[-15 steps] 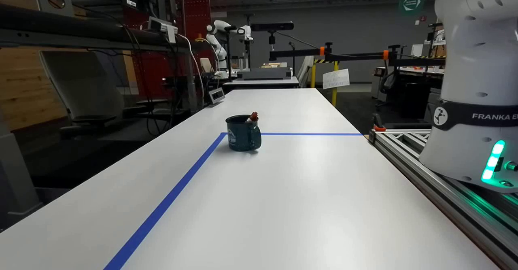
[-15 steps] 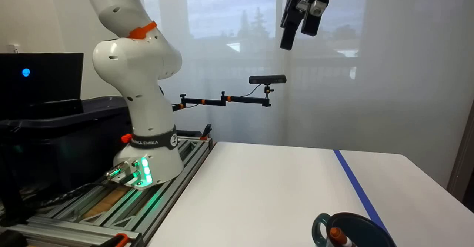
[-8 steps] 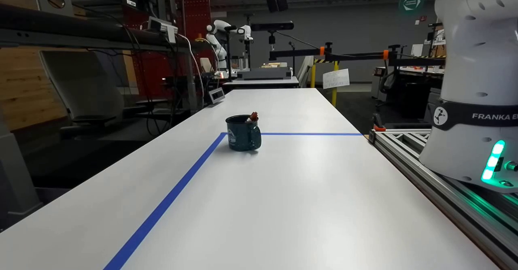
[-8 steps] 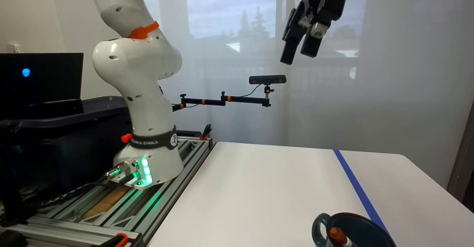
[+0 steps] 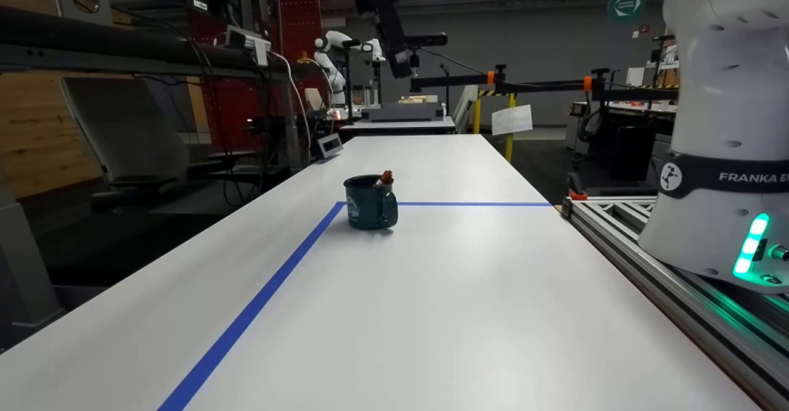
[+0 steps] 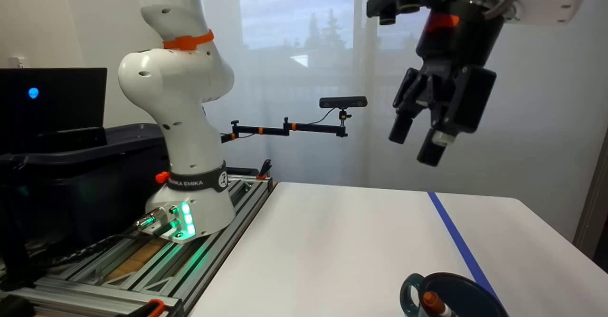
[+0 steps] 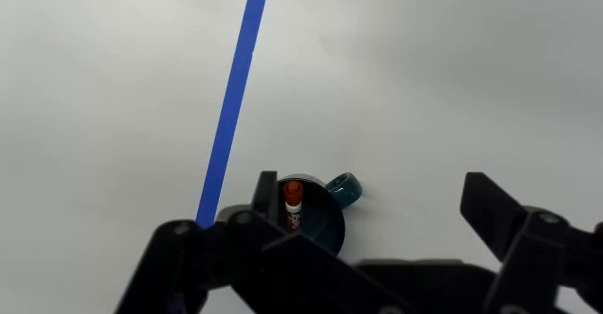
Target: Remove the marker from the mug
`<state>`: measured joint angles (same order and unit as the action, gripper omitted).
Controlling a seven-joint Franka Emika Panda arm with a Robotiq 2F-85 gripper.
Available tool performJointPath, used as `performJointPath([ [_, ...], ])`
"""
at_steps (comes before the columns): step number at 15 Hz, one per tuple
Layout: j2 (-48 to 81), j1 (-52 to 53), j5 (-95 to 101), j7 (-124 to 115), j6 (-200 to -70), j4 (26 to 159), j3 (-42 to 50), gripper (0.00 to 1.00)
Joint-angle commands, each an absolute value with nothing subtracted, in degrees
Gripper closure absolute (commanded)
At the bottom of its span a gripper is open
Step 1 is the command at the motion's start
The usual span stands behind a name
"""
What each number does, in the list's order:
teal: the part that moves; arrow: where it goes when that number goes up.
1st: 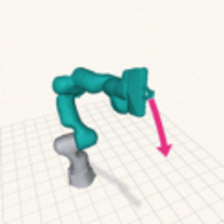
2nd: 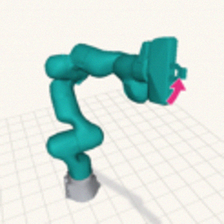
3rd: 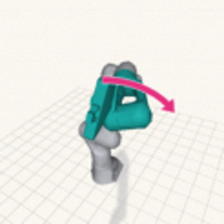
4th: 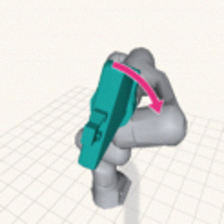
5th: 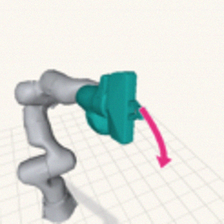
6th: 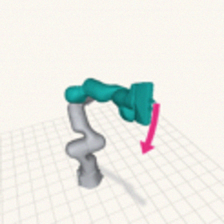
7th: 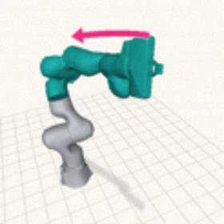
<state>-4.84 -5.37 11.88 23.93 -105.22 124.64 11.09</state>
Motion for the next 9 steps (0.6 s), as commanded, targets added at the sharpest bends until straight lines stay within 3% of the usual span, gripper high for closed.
performJointPath([
  [1, 3.5, -6.8, 5.9, 27.2, -104.6, 118.6, 10.9, 0.00],
  [9, 16.7, -10.3, 5.0, 25.8, -103.3, 108.6, 9.4, 0.00],
])
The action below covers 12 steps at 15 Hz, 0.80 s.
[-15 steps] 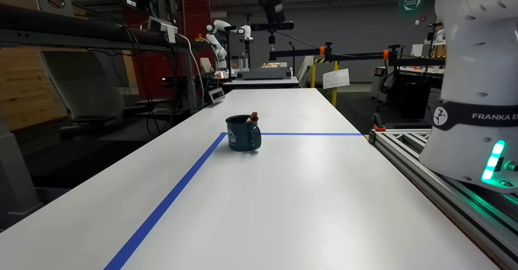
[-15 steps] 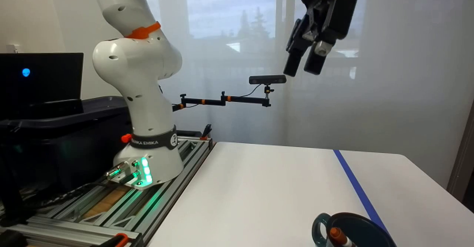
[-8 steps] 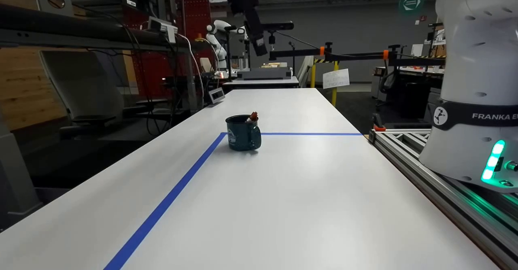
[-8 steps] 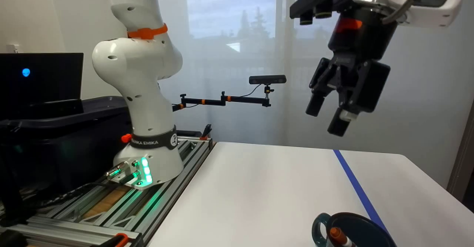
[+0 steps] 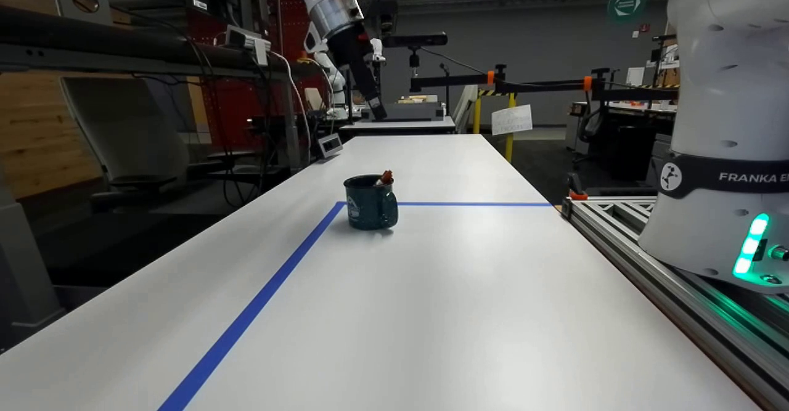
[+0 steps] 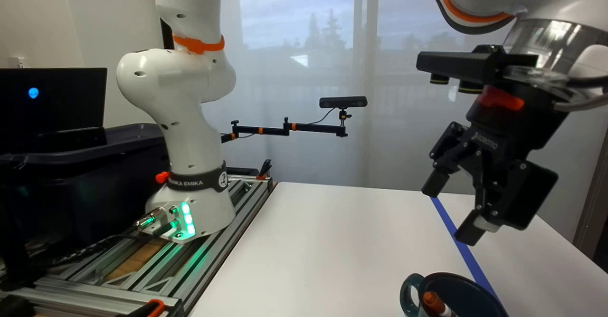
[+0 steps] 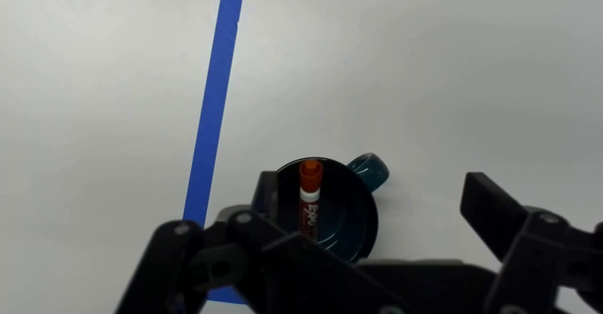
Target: Remove the marker from the mug
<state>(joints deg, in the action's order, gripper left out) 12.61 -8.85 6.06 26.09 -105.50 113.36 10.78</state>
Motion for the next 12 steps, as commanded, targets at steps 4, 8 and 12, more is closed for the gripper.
performJointPath([
  [4, 20.9, -10.7, 5.4, 24.6, -103.6, 105.6, 8.2, 0.00],
  [8, 24.5, -10.8, 5.7, 23.1, -103.3, 103.2, 7.4, 0.00],
  [12, 27.1, -11.1, 5.9, 22.0, -103.1, 101.4, 7.1, 0.28],
])
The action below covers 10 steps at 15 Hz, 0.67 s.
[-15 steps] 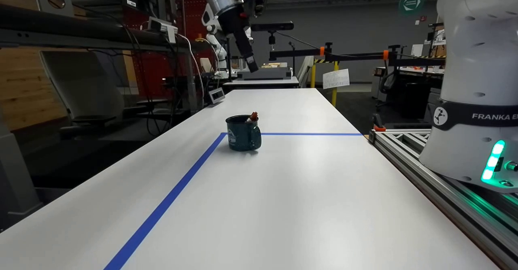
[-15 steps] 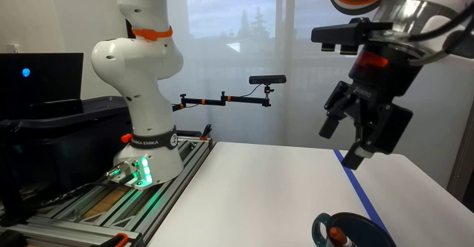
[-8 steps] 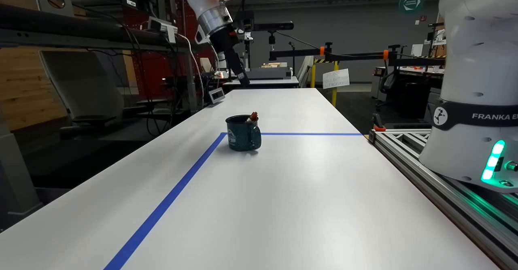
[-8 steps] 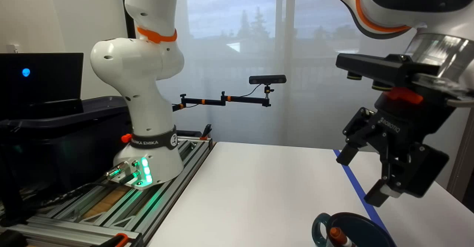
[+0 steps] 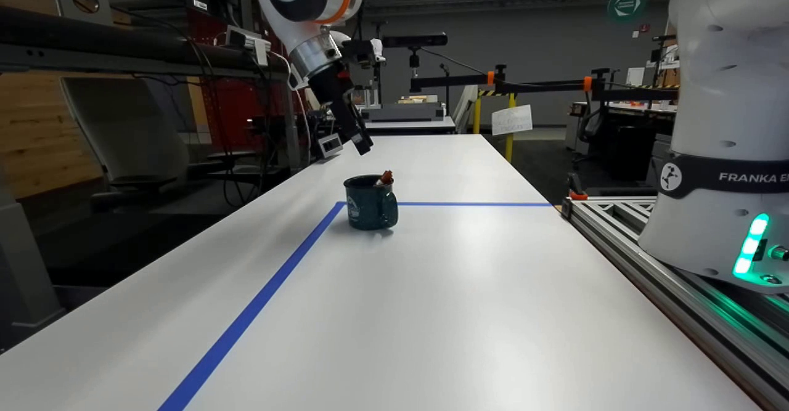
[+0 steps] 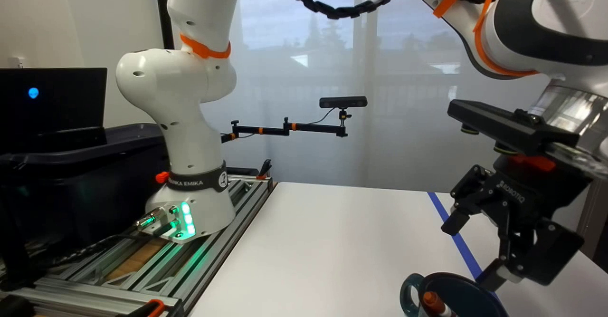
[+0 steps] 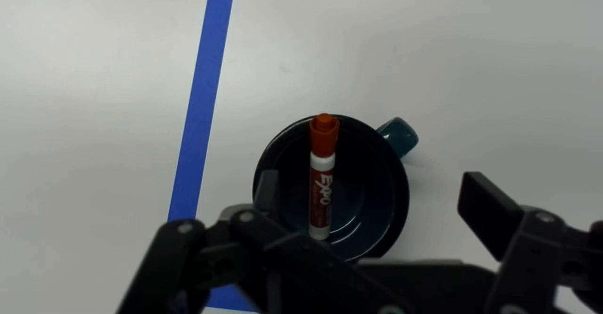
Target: Remove the marker from the mug
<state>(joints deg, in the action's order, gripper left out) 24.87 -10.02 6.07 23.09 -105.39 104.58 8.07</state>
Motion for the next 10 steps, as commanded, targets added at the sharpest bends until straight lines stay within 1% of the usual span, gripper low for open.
performJointPath([
  [1, 27.7, -11.2, 6.0, 21.8, -102.9, 101.0, 7.0, 0.29],
  [4, 28.9, -11.3, 6.1, 21.6, -102.4, 100.3, 6.8, 0.56],
  [5, 29.2, -11.4, 6.0, 21.7, -102.2, 100.2, 6.7, 0.60],
  [6, 29.6, -11.4, 6.1, 21.6, -102.0, 100.0, 6.7, 0.58],
  [7, 29.9, -11.4, 6.2, 21.4, -101.8, 100.0, 6.7, 0.63],
  [8, 30.3, -11.3, 6.4, 21.3, -101.6, 99.9, 6.7, 0.62],
  [9, 30.5, -11.3, 6.5, 21.3, -101.5, 99.9, 6.7, 0.58],
  [10, 30.8, -11.3, 6.6, 21.0, -101.5, 99.9, 6.7, 0.60],
])
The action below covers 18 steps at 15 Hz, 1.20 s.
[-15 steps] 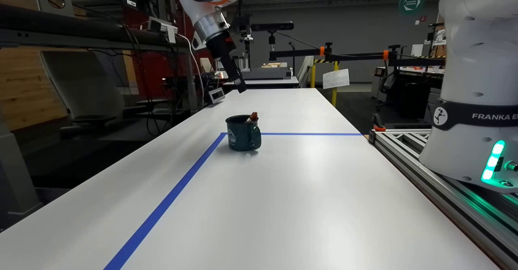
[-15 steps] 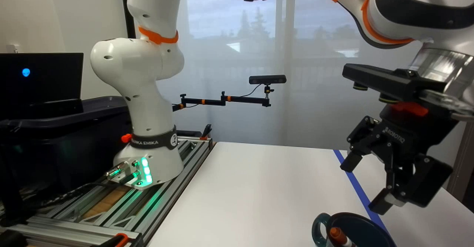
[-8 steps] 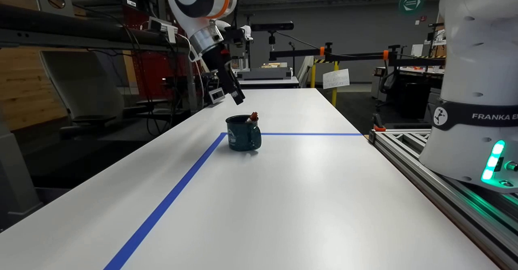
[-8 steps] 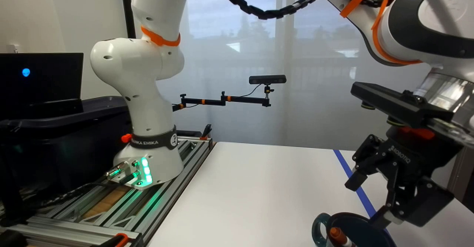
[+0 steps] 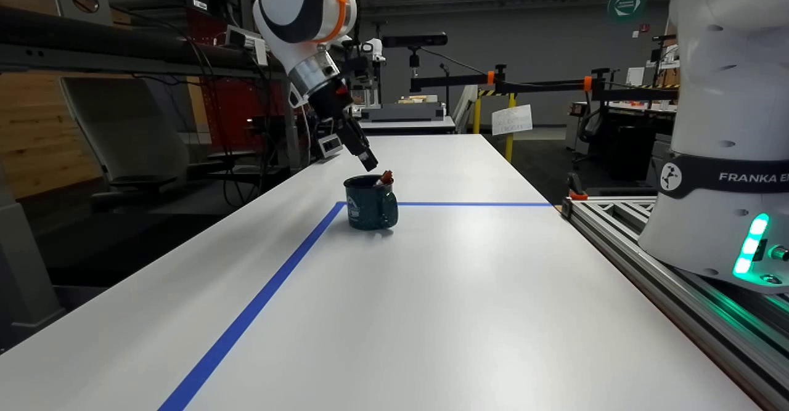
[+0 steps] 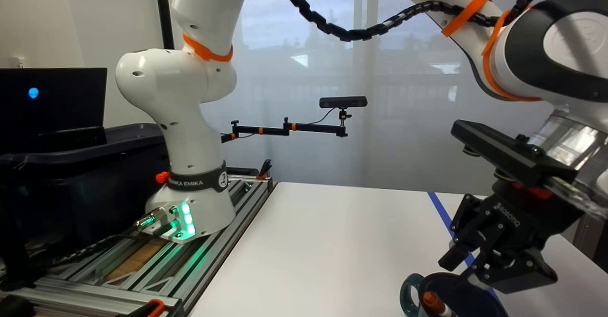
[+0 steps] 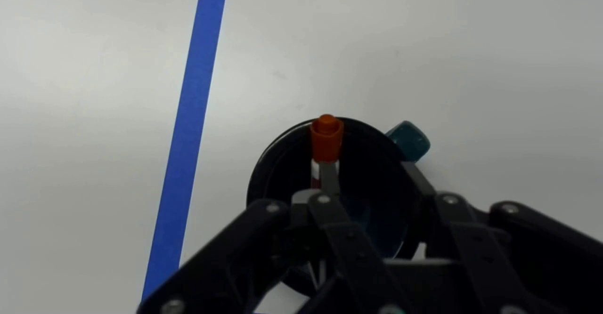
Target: Remove the marker from the mug
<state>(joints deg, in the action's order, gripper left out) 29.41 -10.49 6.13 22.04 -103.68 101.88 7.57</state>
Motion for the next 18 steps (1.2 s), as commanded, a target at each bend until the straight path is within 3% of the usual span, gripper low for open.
performJointPath([
  [1, 31.1, -11.3, 6.8, 20.8, -101.4, 99.9, 6.7, 0.57],
  [5, 31.8, -11.1, 8.1, 19.8, -101.9, 99.8, 7.1, 0.55],
  [10, 32.4, -10.7, 11.1, 18.5, -102.2, 99.2, 7.5, 0.60],
  [18, 34.1, -10.9, 11.6, 18.6, -101.7, 98.5, 6.9, 0.61],
])
